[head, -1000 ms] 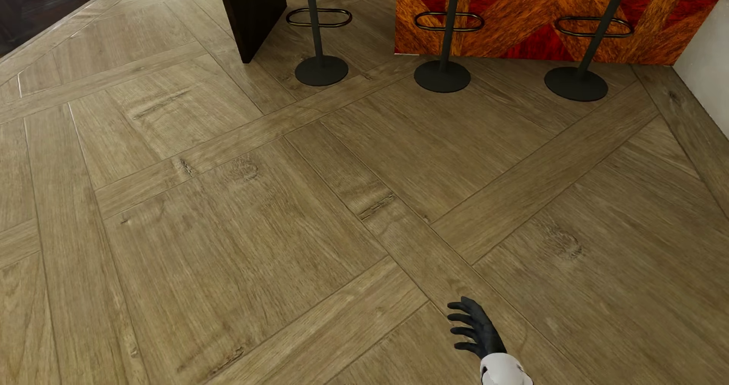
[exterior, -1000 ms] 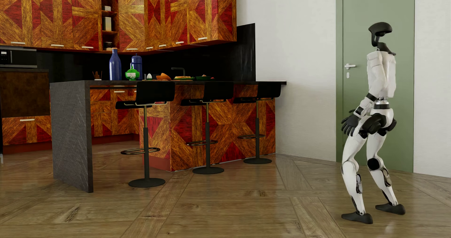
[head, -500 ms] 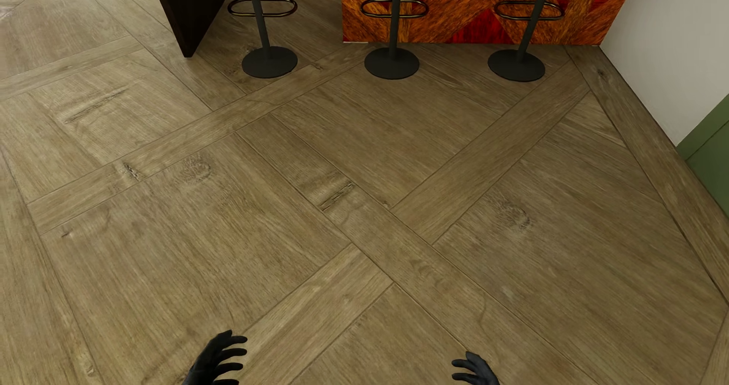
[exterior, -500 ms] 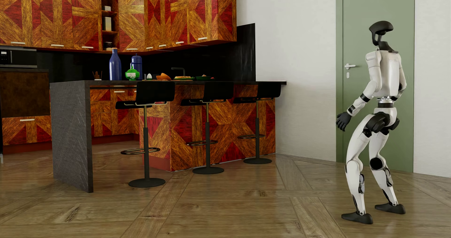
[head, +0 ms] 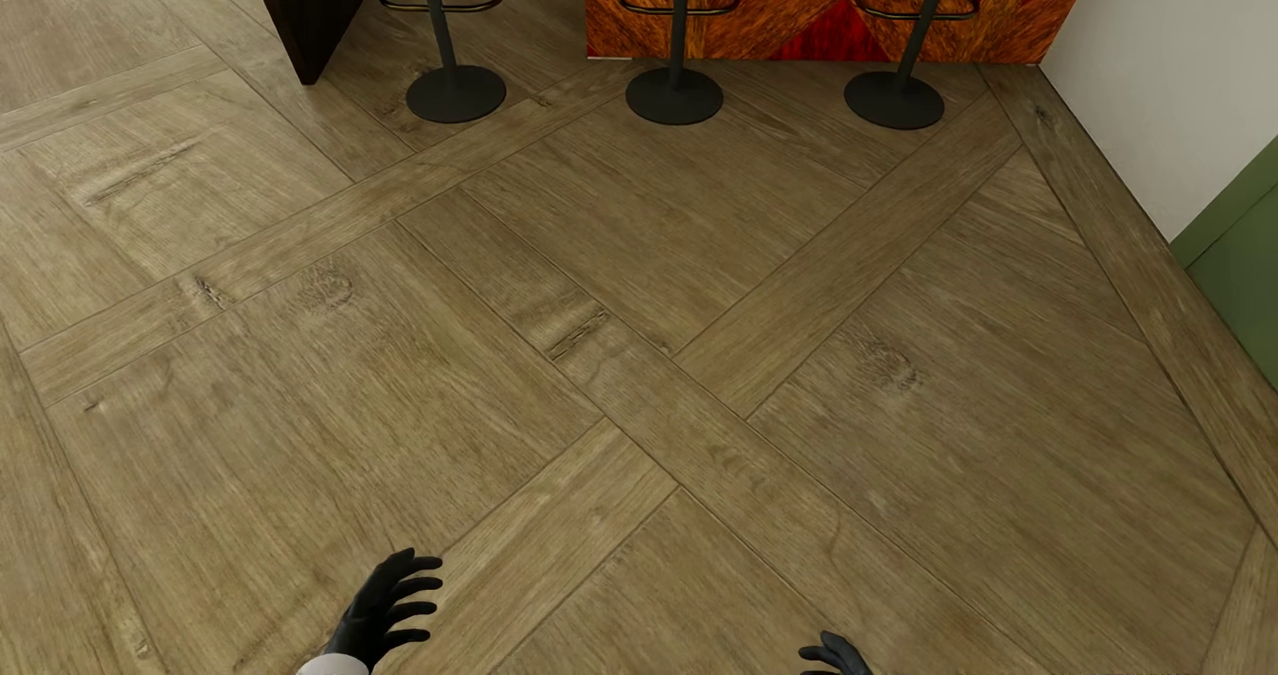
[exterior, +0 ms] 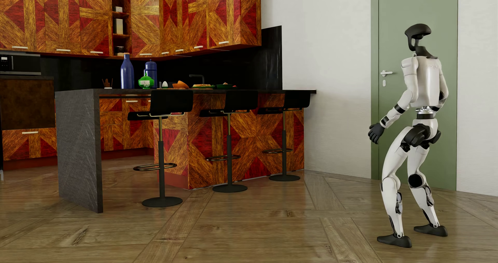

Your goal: Face back

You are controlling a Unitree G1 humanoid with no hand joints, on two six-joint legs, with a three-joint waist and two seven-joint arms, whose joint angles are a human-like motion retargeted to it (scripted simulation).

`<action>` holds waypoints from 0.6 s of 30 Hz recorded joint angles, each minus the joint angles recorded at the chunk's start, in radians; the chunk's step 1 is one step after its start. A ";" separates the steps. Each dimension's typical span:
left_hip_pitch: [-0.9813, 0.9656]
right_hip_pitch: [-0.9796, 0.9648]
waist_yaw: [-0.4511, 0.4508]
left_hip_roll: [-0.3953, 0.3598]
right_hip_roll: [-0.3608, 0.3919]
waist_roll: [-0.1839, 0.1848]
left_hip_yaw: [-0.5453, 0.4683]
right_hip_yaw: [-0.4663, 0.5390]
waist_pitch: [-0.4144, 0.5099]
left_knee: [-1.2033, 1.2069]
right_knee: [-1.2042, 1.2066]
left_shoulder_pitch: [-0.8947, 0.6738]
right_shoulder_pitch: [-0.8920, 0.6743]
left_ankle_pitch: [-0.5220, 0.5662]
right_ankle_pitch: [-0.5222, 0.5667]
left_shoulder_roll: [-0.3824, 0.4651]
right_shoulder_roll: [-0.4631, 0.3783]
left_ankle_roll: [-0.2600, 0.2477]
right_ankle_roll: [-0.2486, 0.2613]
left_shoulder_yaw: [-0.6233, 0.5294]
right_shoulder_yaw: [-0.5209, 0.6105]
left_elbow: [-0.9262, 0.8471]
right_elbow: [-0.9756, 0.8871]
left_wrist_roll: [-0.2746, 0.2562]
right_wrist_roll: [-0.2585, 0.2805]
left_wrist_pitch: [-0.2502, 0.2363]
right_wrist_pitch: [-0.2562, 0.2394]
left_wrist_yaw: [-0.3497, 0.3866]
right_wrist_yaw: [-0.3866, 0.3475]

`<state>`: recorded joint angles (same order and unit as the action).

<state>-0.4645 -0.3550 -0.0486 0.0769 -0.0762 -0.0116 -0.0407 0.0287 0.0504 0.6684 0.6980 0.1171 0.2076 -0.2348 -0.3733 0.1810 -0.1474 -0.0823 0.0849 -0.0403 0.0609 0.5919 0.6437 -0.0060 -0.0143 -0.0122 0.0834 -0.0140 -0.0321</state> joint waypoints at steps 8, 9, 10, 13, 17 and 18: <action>0.009 0.007 0.022 -0.001 -0.002 0.003 -0.002 -0.002 0.018 0.005 0.012 0.044 -0.057 -0.007 -0.011 -0.011 -0.019 -0.003 -0.003 0.009 -0.004 0.004 -0.015 -0.041 0.042 0.046 -0.025 0.047 -0.010; 0.010 0.010 0.014 0.001 0.001 0.007 -0.004 -0.005 0.015 0.007 0.011 0.057 -0.055 -0.006 -0.010 -0.012 -0.023 -0.005 -0.004 0.000 -0.003 -0.011 -0.011 -0.045 0.036 0.047 -0.026 0.052 -0.018; 0.008 0.007 0.016 0.004 0.006 0.012 -0.005 -0.003 0.003 0.007 0.007 0.050 -0.034 -0.007 -0.006 -0.015 -0.020 -0.005 -0.005 -0.005 -0.009 -0.003 -0.013 -0.047 0.027 0.045 -0.022 0.053 -0.019; 0.019 0.009 -0.006 -0.005 -0.001 0.011 -0.005 0.000 -0.014 -0.016 0.004 0.026 -0.006 0.010 0.001 0.004 -0.005 -0.005 -0.005 -0.010 -0.006 -0.006 -0.017 -0.032 0.003 0.027 0.007 0.046 0.002; 0.012 0.000 0.020 -0.006 0.002 0.020 -0.015 -0.003 -0.032 -0.017 0.007 0.025 0.002 0.018 0.006 -0.009 -0.035 -0.008 -0.008 -0.006 -0.038 0.002 0.007 -0.001 0.014 0.009 -0.017 0.030 0.050; 0.013 0.003 0.024 -0.007 0.001 0.022 -0.019 -0.006 -0.030 -0.019 0.006 0.028 -0.019 0.020 0.007 -0.021 -0.016 -0.008 -0.008 -0.019 -0.028 -0.006 0.011 0.009 0.012 0.014 -0.022 0.029 0.047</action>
<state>-0.4514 -0.3521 -0.0243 0.0695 -0.0748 0.0100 -0.0592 0.0224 0.0205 0.6498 0.7042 0.1455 0.1890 -0.2148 -0.3662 0.1602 -0.1632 -0.0908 0.0767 -0.0595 0.0329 0.5856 0.6551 0.0032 -0.0019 0.0020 0.0615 0.0146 0.0145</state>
